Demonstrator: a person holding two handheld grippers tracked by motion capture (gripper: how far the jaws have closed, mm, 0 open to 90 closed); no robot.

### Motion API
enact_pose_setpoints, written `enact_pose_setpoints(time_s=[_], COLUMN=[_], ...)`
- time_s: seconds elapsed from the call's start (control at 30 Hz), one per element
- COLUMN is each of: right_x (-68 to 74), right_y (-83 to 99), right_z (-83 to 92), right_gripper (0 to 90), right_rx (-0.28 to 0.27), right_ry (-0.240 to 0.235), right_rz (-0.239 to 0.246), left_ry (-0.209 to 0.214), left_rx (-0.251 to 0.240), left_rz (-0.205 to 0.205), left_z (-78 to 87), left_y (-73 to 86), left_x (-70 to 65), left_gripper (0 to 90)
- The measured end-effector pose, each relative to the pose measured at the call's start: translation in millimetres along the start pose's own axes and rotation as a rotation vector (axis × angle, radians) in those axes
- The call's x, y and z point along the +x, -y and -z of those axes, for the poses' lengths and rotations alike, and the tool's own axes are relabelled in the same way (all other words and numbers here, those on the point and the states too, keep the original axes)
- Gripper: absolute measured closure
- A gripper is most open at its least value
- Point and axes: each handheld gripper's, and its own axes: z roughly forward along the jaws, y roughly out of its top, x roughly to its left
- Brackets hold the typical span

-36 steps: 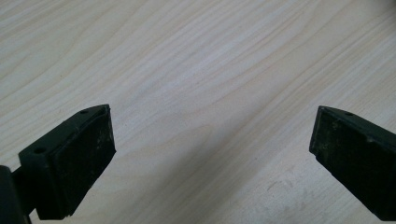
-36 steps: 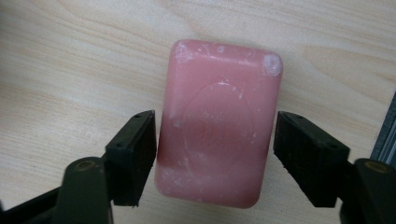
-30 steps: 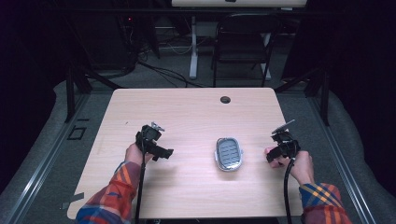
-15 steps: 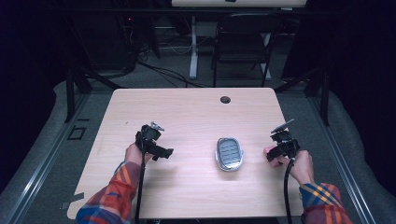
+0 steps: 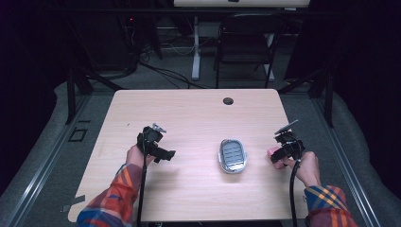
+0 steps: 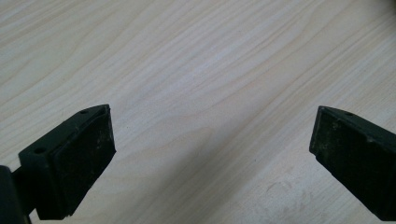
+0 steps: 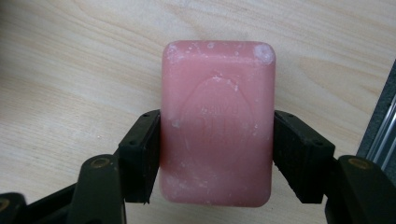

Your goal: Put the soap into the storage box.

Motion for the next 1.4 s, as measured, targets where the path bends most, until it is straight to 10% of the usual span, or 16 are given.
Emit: enact_pose_setpoints(time_s=[1.4], right_x=[19.0], right_y=[-2.2], right_z=[34.8], right_gripper=[37.0], right_rx=[-0.044], right_ry=[-0.050], right_rz=[0.068], left_ry=[0.001], left_rx=[0.002], left_rz=[-0.013], left_z=[-0.8], left_y=[-0.8], left_x=[-1.6], left_gripper=[0.1])
